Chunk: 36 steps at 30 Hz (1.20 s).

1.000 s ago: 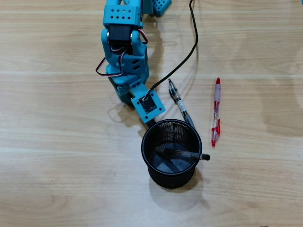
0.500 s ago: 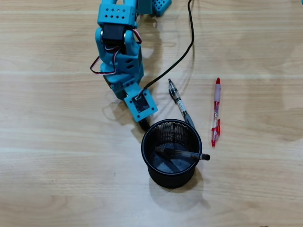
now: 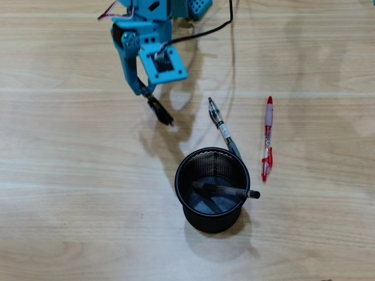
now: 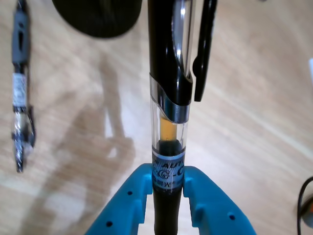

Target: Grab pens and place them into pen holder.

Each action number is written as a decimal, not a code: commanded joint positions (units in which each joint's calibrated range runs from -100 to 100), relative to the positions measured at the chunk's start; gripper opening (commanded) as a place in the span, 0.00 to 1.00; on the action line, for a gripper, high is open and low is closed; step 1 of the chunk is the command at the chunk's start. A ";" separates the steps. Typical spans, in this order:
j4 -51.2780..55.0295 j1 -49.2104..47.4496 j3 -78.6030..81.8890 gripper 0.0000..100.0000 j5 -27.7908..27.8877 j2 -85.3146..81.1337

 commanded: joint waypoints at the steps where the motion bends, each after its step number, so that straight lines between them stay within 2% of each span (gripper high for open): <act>1: -11.31 -3.24 4.40 0.02 -2.99 -11.21; 6: -31.02 -8.14 12.43 0.02 -7.51 -16.58; 11: -58.23 -12.87 23.78 0.02 -12.29 -16.41; 15: -77.77 -15.04 29.55 0.02 -13.61 -12.38; 18: -87.85 -15.32 28.38 0.02 -14.47 -6.08; 22: -92.67 -15.95 21.71 0.02 -14.52 3.16; 36: -92.84 -15.59 0.44 0.02 -18.13 29.62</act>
